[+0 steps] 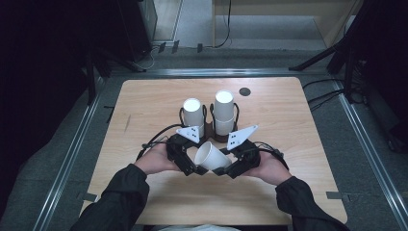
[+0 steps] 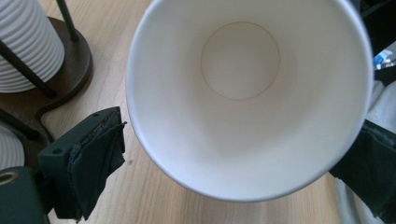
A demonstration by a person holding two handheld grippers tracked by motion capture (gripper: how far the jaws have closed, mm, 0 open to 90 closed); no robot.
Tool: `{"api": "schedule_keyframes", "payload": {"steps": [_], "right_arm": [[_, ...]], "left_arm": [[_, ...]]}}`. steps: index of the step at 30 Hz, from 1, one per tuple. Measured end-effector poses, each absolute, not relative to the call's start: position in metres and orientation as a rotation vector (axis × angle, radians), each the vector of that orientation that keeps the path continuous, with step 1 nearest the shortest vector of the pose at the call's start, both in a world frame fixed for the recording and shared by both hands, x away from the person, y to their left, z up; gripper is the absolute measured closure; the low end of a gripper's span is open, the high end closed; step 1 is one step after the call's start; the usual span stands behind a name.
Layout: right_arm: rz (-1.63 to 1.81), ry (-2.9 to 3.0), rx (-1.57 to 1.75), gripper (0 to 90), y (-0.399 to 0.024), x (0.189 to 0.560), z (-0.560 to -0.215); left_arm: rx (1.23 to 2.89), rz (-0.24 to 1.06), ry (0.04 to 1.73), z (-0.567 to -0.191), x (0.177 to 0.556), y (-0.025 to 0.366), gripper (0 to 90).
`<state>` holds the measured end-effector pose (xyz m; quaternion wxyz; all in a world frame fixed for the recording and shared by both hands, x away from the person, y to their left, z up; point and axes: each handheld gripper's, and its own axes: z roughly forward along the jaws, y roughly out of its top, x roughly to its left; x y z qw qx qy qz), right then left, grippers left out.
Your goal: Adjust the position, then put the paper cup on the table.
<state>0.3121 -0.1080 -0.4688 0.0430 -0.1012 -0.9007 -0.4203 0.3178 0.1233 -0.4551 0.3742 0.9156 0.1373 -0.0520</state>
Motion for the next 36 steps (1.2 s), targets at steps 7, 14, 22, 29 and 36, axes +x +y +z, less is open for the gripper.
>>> {"api": "schedule_keyframes", "payload": {"steps": [7, 14, 22, 29, 36], "right_arm": [[-1.327, -2.730, -0.282, 31.4, -0.108, 0.314, -0.464], [-1.310, -2.739, -0.277, 31.4, -0.106, 0.318, -0.463], [-1.356, -2.694, -0.271, 31.4, -0.105, 0.321, -0.459], [-1.367, -2.682, -0.274, 31.5, -0.104, 0.321, -0.458], [-1.390, -2.652, -0.276, 31.5, -0.103, 0.321, -0.458]], "left_arm": [[2.284, -0.122, 0.407, -0.453, 0.317, 0.133, 2.3], [2.232, -0.136, 0.448, -0.453, 0.315, 0.141, 2.2], [2.148, -0.187, 0.487, -0.452, 0.316, 0.148, 2.2], [2.148, -0.164, 0.489, -0.452, 0.315, 0.146, 2.2], [2.090, -0.136, 0.492, -0.450, 0.312, 0.142, 2.4]]}}
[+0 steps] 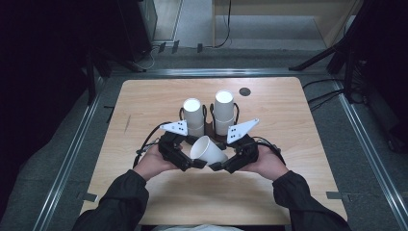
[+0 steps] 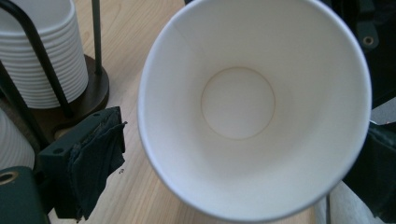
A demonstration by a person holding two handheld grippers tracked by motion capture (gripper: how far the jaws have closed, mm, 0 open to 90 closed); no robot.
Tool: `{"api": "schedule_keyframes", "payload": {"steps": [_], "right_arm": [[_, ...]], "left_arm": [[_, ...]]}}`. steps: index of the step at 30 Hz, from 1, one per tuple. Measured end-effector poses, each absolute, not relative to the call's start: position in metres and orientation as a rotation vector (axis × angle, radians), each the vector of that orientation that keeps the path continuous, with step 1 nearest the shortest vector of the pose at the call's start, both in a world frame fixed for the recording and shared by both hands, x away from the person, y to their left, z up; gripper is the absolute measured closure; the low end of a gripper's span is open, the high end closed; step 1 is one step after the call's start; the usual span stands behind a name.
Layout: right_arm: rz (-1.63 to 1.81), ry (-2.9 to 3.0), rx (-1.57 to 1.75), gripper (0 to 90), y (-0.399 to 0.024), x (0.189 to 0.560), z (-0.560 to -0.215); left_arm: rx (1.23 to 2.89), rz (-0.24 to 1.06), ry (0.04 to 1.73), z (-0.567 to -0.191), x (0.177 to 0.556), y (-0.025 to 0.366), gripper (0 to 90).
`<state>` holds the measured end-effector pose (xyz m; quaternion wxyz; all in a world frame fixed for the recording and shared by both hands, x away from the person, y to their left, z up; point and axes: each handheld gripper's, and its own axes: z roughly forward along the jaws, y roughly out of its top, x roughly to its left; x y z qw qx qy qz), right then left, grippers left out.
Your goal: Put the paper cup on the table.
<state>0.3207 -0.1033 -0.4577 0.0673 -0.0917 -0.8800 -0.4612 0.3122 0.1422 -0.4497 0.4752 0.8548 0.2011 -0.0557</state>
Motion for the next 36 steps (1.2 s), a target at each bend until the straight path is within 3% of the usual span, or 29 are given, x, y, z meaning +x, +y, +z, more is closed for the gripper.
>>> {"api": "schedule_keyframes", "payload": {"steps": [6, 8, 12, 26, 36], "right_arm": [[-1.413, -2.625, -0.273, 31.5, -0.102, 0.320, -0.456], [-1.417, -2.616, -0.272, 31.4, -0.102, 0.320, -0.456], [-1.416, -2.608, -0.276, 31.7, -0.101, 0.320, -0.456], [-1.407, -2.587, -0.271, 31.9, -0.103, 0.320, -0.456], [-1.294, -2.660, -0.280, 21.8, -0.097, 0.318, -0.466]], "left_arm": [[2.058, -0.140, 0.485, -0.449, 0.310, 0.140, 6.1], [2.039, -0.141, 0.478, -0.449, 0.309, 0.141, 13.0], [1.995, -0.142, 0.473, -0.447, 0.308, 0.142, 18.7], [2.040, -0.107, 0.505, -0.440, 0.301, 0.137, 22.4], [2.050, -0.079, 0.506, -0.439, 0.304, 0.146, 22.3]]}}
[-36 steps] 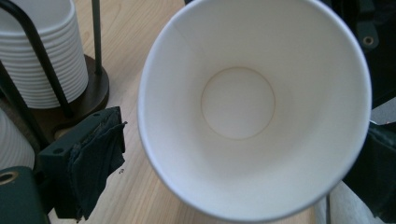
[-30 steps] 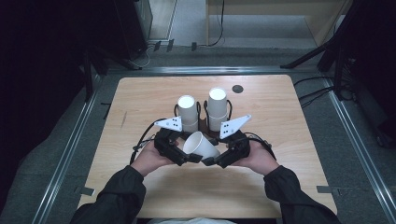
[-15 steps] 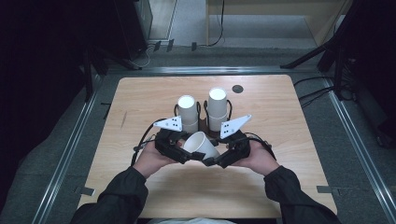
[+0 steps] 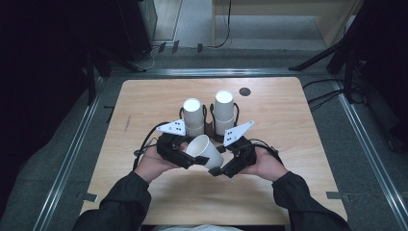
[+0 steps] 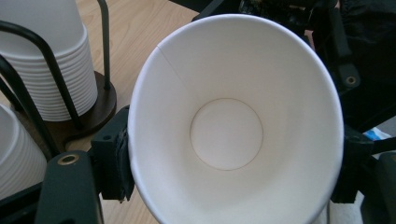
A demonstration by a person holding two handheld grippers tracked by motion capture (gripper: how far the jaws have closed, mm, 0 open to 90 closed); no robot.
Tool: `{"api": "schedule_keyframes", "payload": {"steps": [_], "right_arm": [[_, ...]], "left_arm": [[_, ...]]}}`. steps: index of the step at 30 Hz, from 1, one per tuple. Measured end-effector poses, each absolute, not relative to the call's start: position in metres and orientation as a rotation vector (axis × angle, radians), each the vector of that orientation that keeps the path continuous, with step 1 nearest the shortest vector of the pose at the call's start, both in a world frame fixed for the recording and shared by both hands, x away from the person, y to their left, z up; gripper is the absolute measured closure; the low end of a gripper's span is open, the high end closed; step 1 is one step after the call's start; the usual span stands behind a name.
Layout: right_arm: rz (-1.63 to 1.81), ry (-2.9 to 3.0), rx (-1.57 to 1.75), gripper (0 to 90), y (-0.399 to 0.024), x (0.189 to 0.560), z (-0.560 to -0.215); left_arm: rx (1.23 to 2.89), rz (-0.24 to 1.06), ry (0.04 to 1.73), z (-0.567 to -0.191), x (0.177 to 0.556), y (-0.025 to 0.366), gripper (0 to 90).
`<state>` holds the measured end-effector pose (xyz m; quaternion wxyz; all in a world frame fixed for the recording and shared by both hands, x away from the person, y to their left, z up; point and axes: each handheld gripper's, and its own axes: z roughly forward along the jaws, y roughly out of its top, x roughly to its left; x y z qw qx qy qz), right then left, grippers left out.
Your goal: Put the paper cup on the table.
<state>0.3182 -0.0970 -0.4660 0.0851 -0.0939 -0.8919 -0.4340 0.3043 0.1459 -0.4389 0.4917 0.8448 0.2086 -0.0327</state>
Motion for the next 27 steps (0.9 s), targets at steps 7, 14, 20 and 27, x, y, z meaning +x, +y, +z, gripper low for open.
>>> {"api": "schedule_keyframes", "payload": {"steps": [7, 14, 20, 27], "right_arm": [[-1.267, -2.700, -0.304, 21.7, -0.098, 0.318, -0.470], [-1.279, -2.772, -0.278, 21.7, -0.101, 0.315, -0.475], [-1.265, -2.829, -0.275, 22.5, -0.106, 0.318, -0.477], [-1.293, -2.866, -0.363, 22.9, -0.118, 0.326, -0.478]], "left_arm": [[2.071, -0.027, 0.507, -0.437, 0.305, 0.155, 22.3], [2.116, 0.015, 0.501, -0.438, 0.305, 0.157, 22.3], [2.137, 0.004, 0.493, -0.439, 0.306, 0.159, 22.2], [2.170, 0.008, 0.505, -0.441, 0.308, 0.164, 22.2]]}}
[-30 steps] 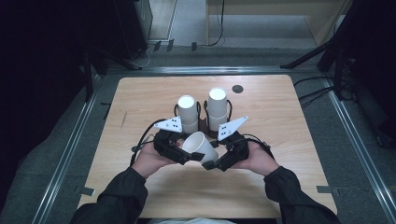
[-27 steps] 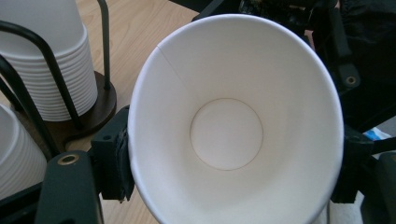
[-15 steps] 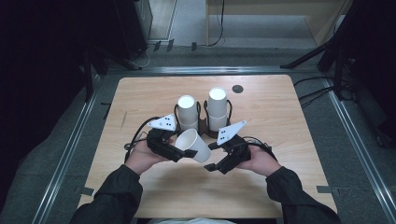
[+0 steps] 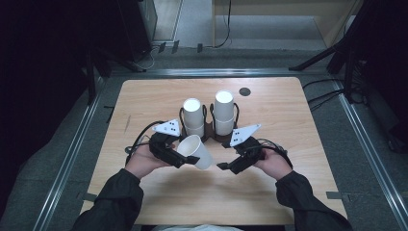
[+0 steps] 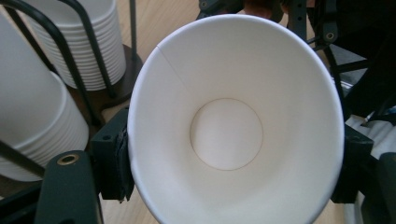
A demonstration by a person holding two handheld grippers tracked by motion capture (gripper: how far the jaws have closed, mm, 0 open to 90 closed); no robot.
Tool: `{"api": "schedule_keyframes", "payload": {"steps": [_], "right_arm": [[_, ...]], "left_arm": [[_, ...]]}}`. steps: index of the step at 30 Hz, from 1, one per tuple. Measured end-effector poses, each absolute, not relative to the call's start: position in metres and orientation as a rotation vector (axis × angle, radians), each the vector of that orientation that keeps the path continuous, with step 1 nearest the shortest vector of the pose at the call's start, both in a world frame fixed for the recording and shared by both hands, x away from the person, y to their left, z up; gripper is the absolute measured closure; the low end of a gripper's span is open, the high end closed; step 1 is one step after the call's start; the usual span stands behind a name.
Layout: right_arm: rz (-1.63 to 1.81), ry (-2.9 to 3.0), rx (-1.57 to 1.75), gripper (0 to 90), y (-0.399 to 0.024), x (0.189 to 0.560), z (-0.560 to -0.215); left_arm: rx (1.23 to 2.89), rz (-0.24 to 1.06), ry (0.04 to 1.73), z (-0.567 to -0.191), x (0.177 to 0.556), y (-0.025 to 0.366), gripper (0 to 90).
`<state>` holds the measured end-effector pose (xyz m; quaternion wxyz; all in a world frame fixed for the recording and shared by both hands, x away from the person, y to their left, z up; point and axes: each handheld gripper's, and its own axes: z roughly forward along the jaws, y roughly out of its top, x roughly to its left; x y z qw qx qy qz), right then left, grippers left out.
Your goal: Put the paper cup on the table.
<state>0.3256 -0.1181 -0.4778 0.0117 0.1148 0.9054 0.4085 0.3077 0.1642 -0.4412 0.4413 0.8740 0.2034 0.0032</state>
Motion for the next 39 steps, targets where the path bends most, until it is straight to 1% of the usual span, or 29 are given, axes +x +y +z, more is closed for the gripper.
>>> {"api": "schedule_keyframes", "payload": {"steps": [8, 15, 22, 32, 39], "right_arm": [[1.262, 2.769, 0.428, 22.9, -0.127, 0.332, -0.477], [1.272, 2.728, 0.476, 22.9, -0.137, 0.336, -0.474], [1.256, 2.713, 0.506, 22.9, -0.147, 0.338, -0.474], [1.240, 2.674, 0.571, 22.9, -0.169, 0.340, -0.470], [1.223, 2.658, 0.633, 22.8, -0.181, 0.345, -0.471]], "left_arm": [[2.177, 0.025, 0.539, -0.440, 0.311, 0.175, 22.2], [2.163, 0.035, 0.569, -0.431, 0.311, 0.193, 22.2], [2.169, 0.062, 0.613, -0.433, 0.315, 0.208, 22.1], [2.143, 0.052, 0.673, -0.432, 0.320, 0.229, 22.2], [2.134, 0.084, 0.723, -0.434, 0.323, 0.245, 22.2]]}}
